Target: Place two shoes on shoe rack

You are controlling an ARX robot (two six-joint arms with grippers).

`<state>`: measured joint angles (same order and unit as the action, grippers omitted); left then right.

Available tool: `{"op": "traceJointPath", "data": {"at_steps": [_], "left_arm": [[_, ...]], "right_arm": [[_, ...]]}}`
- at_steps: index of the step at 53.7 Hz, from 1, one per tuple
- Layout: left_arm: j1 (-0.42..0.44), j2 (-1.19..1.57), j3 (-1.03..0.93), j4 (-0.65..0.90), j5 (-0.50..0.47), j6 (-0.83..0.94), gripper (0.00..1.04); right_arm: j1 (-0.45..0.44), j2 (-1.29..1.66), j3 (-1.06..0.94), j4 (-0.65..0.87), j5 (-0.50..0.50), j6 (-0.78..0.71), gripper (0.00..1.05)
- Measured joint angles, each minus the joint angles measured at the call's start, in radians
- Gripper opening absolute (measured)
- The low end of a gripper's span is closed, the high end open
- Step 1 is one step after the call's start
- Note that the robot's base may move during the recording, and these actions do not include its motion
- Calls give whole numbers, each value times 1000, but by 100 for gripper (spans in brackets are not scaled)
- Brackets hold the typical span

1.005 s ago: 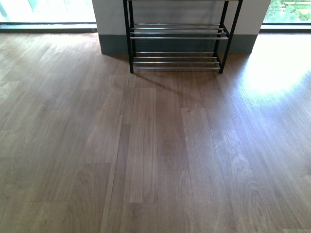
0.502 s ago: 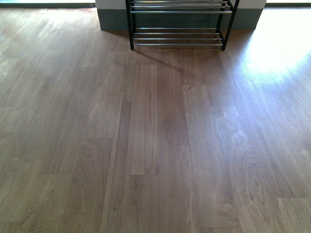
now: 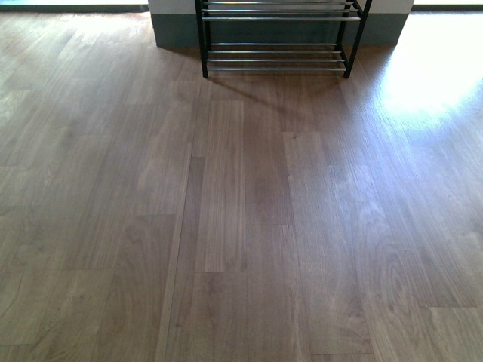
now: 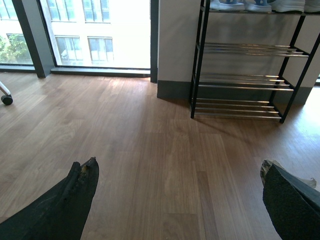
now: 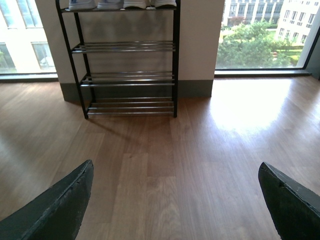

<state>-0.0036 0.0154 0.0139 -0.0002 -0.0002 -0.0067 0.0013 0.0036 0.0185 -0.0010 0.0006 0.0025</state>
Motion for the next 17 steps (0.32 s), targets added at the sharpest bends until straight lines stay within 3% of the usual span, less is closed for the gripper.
{"op": "traceJointPath", "data": {"at_steps": [17], "left_arm": [[0,0,0,0,0,0,95]], "right_arm": [[0,0,0,0,0,0,96]]}}
